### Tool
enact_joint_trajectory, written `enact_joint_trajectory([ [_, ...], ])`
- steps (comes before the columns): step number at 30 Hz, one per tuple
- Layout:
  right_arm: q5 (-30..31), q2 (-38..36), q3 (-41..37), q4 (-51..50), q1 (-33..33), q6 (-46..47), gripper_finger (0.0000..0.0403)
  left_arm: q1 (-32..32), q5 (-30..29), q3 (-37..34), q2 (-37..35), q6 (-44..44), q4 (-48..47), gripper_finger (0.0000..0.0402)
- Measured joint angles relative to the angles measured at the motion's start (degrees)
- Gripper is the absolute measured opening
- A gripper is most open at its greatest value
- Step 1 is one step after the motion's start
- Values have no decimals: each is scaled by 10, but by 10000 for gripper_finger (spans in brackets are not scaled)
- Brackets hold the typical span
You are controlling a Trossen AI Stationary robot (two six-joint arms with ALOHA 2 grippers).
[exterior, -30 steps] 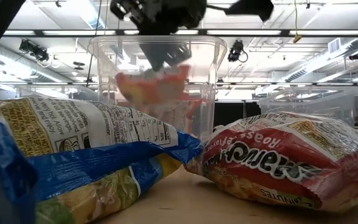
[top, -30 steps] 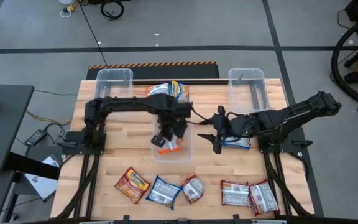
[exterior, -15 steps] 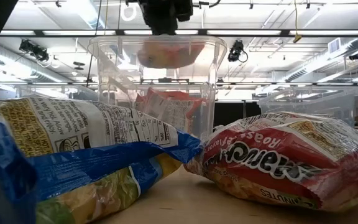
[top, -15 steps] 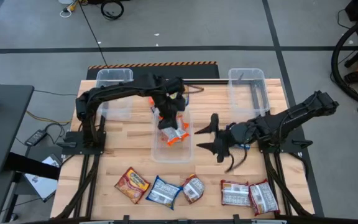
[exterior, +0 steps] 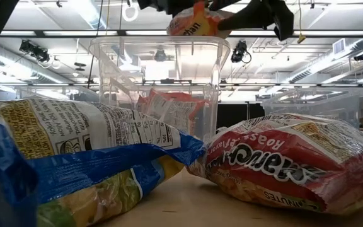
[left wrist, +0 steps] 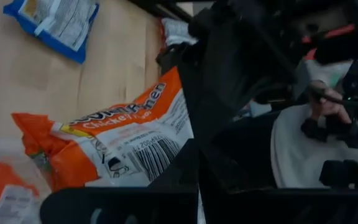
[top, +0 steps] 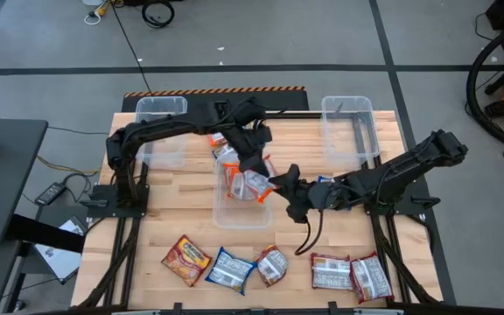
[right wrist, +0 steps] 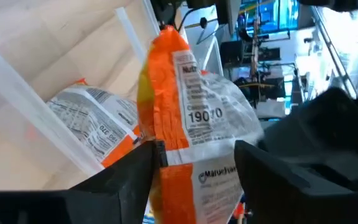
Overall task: Sort Maruchan noodles
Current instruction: Put the orange noodle pack into the middle transparent bin
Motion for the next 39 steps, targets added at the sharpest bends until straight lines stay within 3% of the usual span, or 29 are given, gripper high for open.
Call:
enact_joint_trajectory([
  [7, -10, -2, 0, 17, -9, -35, 143, 0, 2, 0, 0, -49, 57, 1],
  [14, -53, -11, 0, 39, -10, 21, 12, 4, -58, 0, 0, -36, 55, 38],
  [20, -86, -14, 0, 16, -18, 93, 11, 23, -66, 0, -6, -23, 23, 77],
  [22, -90, -22, 0, 16, -18, 121, 7, 26, -77, 0, -20, 6, -31, 83],
  [26, -89, -48, 0, 7, -20, 186, 10, -4, -190, 0, -50, 64, -142, 85],
  [30, -87, -72, 0, -10, -28, 262, 15, -61, -284, -1, -54, 90, -183, 87],
  [34, -82, -89, 0, -23, -30, 308, 9, -95, -296, -1, -17, 156, -156, 100],
  [39, -26, -110, 0, -74, -10, 357, 10, -111, -316, -2, 40, 262, -176, 136],
])
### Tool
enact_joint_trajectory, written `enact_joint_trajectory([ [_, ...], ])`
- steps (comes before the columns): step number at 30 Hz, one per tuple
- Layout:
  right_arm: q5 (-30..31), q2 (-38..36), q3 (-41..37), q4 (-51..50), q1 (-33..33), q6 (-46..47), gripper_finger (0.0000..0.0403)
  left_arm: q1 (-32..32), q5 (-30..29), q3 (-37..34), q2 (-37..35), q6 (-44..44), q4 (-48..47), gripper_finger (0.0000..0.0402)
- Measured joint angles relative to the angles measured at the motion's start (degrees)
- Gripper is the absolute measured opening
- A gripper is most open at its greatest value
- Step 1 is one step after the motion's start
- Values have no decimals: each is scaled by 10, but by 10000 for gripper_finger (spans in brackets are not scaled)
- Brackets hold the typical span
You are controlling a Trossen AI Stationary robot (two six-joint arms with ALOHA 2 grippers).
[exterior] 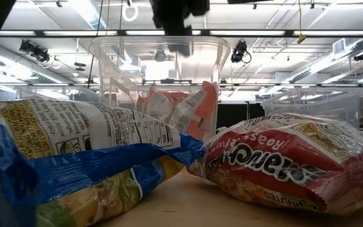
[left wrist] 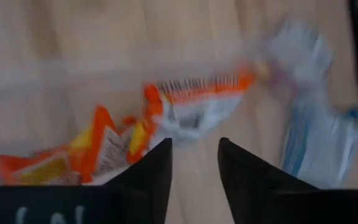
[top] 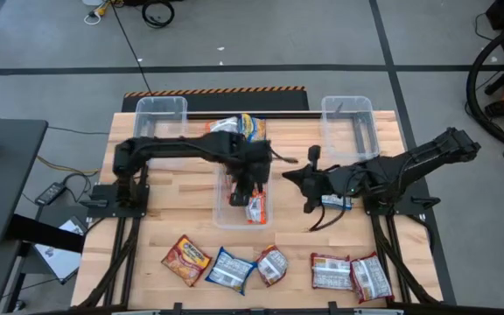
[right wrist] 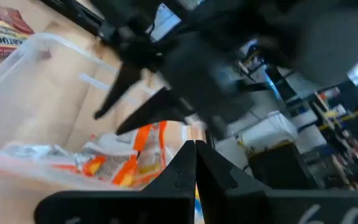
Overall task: Sort Maruchan noodles
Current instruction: Put the orange noodle pack into the middle transparent bin
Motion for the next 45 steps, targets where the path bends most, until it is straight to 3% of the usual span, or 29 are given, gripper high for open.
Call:
enact_joint_trajectory([
  [5, 37, -21, 0, -72, 34, 105, 14, 5, -31, 0, 53, 60, -21, 172],
  [10, 33, -23, 0, -157, 60, 235, 12, 20, -34, 0, 67, 93, -2, 178],
  [15, 25, -22, 0, -241, 77, 371, 12, 36, -11, 0, 68, 99, 3, 178],
  [21, 25, -22, 0, -295, 96, 466, 12, 36, 29, 0, 68, 105, -6, 178],
  [33, 10, -21, 0, -317, 113, 566, 13, 29, -9, -3, 68, 75, 42, 165],
  [40, -1, -21, 0, -318, 113, 573, 13, 9, -39, -88, 68, 82, 87, 164],
  [45, -2, -21, 0, -317, 108, 571, 13, 4, -39, -99, 68, 60, 139, 164],
])
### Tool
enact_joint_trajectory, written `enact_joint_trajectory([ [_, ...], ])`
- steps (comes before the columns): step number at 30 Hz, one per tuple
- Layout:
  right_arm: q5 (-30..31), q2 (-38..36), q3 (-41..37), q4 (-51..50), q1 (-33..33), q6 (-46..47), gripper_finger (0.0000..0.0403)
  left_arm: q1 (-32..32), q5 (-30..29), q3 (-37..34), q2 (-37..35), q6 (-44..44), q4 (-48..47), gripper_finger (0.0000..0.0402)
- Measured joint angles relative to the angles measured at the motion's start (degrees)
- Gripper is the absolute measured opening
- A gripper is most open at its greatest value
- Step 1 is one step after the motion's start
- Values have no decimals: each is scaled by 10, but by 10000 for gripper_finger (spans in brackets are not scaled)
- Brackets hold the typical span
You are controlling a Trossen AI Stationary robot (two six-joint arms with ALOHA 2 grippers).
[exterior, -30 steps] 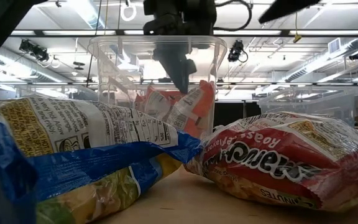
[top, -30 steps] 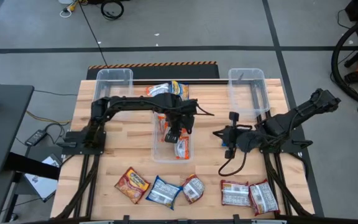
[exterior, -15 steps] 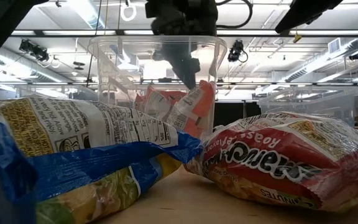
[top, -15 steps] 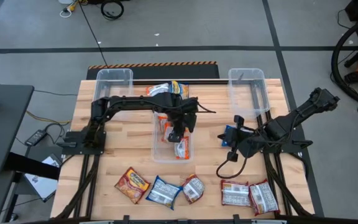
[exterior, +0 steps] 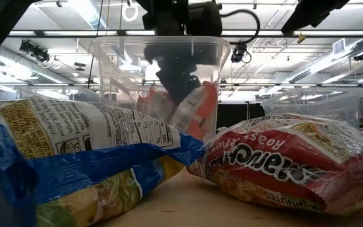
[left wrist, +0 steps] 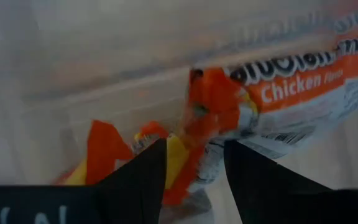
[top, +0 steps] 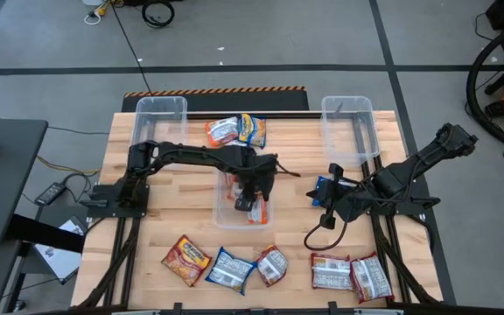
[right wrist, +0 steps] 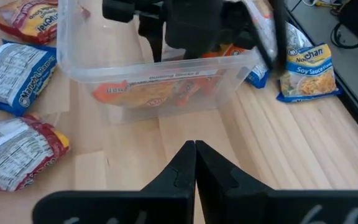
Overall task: Sort Maruchan noodles
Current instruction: Put the orange noodle pack into the middle transparent bin
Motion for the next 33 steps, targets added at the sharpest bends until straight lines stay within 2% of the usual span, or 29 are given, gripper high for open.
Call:
enact_joint_trajectory([
  [7, -5, 0, 0, 0, -4, 1, 13, 0, 1, 5, 0, -1, 28, 164],
  [12, -10, 0, 0, 0, -5, 3, 13, 1, 52, 5, 0, -5, 63, 164],
  [15, -10, 0, 0, 0, -5, 3, 13, -2, 60, 5, 0, -16, 91, 158],
  [20, -9, 0, 0, 0, -5, 1, 13, -3, 61, 5, 3, -26, 109, 109],
  [25, -1, 0, 0, -1, -9, -11, 13, -3, 80, 5, 3, -57, 140, 19],
  [28, -1, 0, 0, -1, -14, -29, 13, -3, 65, 5, 0, -71, 121, 10],
  [33, -2, 0, 0, 0, -25, -57, 13, -3, 44, 26, -42, -165, 17, 7],
])
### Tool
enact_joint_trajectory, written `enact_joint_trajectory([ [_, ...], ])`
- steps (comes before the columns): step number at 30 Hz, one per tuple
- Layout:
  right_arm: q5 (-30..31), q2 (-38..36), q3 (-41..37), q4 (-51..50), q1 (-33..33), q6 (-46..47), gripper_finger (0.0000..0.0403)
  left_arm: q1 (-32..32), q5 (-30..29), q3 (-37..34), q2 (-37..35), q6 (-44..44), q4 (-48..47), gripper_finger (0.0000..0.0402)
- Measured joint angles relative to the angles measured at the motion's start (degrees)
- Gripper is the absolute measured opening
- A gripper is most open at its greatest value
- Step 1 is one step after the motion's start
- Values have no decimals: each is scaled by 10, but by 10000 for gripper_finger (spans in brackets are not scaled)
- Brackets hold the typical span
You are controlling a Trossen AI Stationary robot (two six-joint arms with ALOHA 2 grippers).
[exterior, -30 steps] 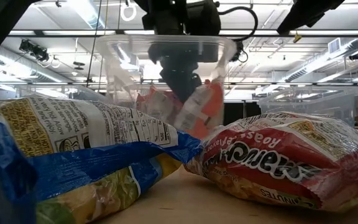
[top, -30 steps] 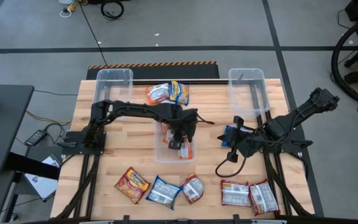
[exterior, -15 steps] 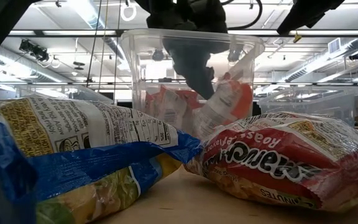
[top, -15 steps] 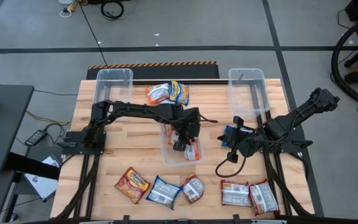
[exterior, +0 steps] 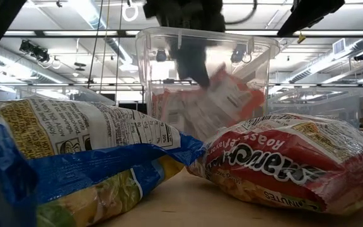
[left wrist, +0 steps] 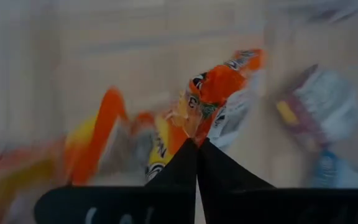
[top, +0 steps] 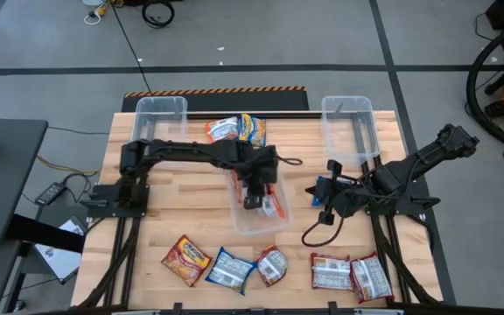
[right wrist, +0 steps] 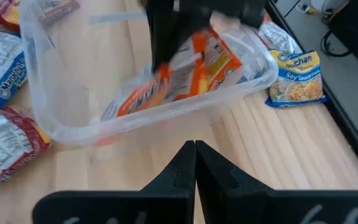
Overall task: Sort Maruchan noodles
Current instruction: Put the orange noodle pack into the middle transparent bin
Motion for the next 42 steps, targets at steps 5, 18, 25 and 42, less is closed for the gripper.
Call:
enact_joint_trajectory([
  [5, 3, 0, 0, 1, -21, -55, 13, -38, -70, 0, -25, -111, -65, 6],
  [18, -34, 0, 0, 38, -84, -92, 13, -84, -259, 8, 8, -289, -140, 6],
  [25, -83, 0, 0, 72, -101, -124, 25, -93, -266, 56, 8, -317, -185, 7],
  [42, -145, -1, 0, 67, -133, -153, 56, -122, -310, 35, 15, -388, -114, 31],
])
